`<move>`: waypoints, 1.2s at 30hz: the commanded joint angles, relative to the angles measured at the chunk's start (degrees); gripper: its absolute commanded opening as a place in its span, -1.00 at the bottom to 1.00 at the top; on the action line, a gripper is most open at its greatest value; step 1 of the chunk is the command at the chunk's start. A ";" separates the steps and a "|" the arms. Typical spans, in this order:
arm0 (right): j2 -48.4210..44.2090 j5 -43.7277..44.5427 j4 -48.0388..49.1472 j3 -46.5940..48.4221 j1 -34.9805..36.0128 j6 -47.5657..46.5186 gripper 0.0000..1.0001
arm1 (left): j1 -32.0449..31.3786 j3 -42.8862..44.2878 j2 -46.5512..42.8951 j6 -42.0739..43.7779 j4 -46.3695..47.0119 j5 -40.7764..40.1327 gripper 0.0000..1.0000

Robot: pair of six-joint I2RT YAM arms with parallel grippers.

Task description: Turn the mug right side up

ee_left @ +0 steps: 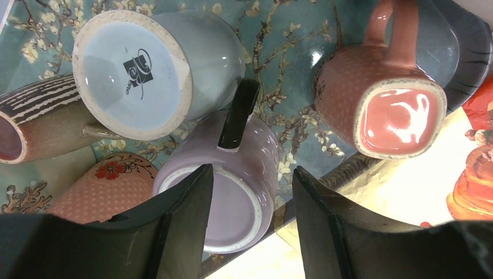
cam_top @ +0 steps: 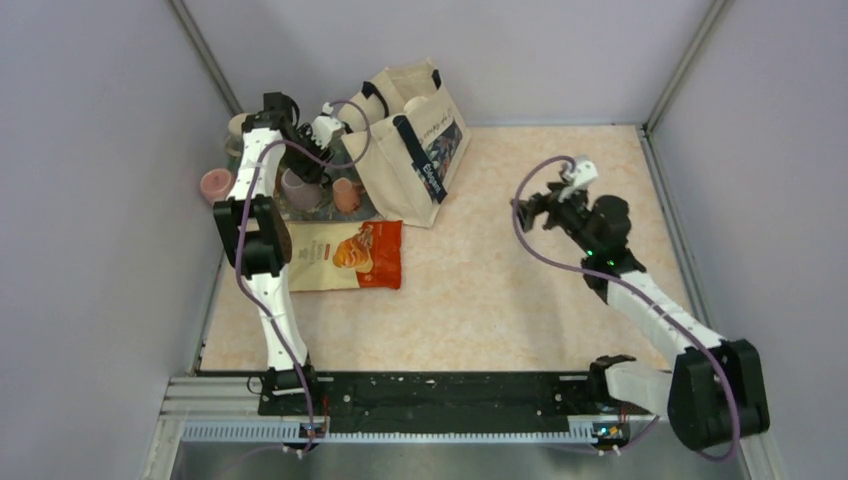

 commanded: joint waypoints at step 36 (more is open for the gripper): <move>47.59 33.15 10.97 43.47 20.08 8.13 -1.00 | 0.50 -2.19 -5.93 -0.69 3.38 5.16 0.41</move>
